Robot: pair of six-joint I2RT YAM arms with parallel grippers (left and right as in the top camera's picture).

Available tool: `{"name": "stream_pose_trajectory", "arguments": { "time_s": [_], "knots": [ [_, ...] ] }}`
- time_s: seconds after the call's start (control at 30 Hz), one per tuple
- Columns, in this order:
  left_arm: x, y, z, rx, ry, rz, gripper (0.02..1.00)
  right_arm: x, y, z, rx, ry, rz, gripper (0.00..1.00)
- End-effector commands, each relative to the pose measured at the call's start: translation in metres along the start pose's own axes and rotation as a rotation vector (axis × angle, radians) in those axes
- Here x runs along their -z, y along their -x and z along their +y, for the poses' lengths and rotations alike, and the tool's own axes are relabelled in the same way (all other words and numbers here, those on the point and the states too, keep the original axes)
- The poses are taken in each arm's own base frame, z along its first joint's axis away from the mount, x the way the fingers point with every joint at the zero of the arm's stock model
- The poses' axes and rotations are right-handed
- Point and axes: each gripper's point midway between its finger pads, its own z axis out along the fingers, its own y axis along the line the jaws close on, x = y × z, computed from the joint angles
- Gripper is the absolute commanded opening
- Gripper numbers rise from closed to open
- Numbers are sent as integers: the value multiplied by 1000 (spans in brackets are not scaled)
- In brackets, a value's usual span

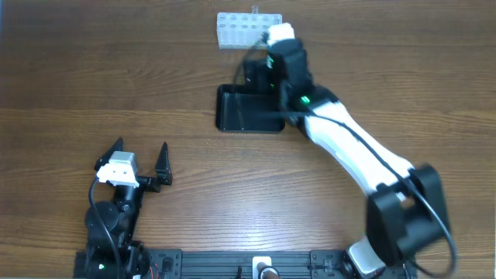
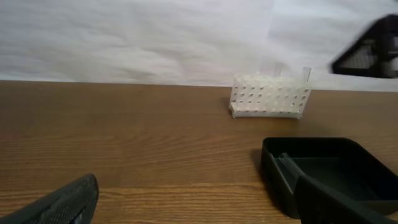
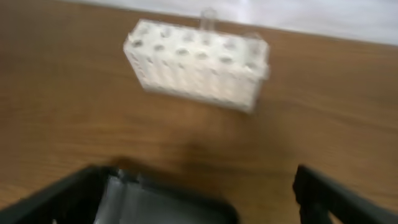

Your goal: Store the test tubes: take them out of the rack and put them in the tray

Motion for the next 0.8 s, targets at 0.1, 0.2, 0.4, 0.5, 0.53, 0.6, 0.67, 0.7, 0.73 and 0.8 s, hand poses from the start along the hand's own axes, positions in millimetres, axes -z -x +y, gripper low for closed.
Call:
{"name": "stream_pose_trajectory", "arguments": {
  "time_s": [0.1,0.2,0.4,0.5,0.53,0.6,0.67,0.7,0.73,0.8],
  "knots": [
    [0,-1,-1,-15,-7,0,1000,-44,37,18,-94,-50,-18,950],
    [0,-1,-1,-15,-7,0,1000,-64,51,25,-92,-66,-34,945],
    [0,-1,-1,-15,-7,0,1000,-100,70,24,-91,-134,-57,947],
    [0,-1,-1,-15,-7,0,1000,-115,73,21,-82,-173,-76,945],
    [0,-1,-1,-15,-7,0,1000,-119,74,19,-82,-186,-82,945],
    [0,-1,-1,-15,-7,0,1000,-126,75,17,-65,-205,-94,947],
    [0,-1,-1,-15,-7,0,1000,-132,75,14,-46,-217,-107,945],
    [0,-1,-1,-15,-7,0,1000,-133,76,12,-45,-227,-115,947],
    [0,-1,-1,-15,-7,0,1000,-136,75,10,-40,-235,-117,945],
    [0,-1,-1,-15,-7,0,1000,-138,76,8,-30,-239,-127,945]
  ]
}}
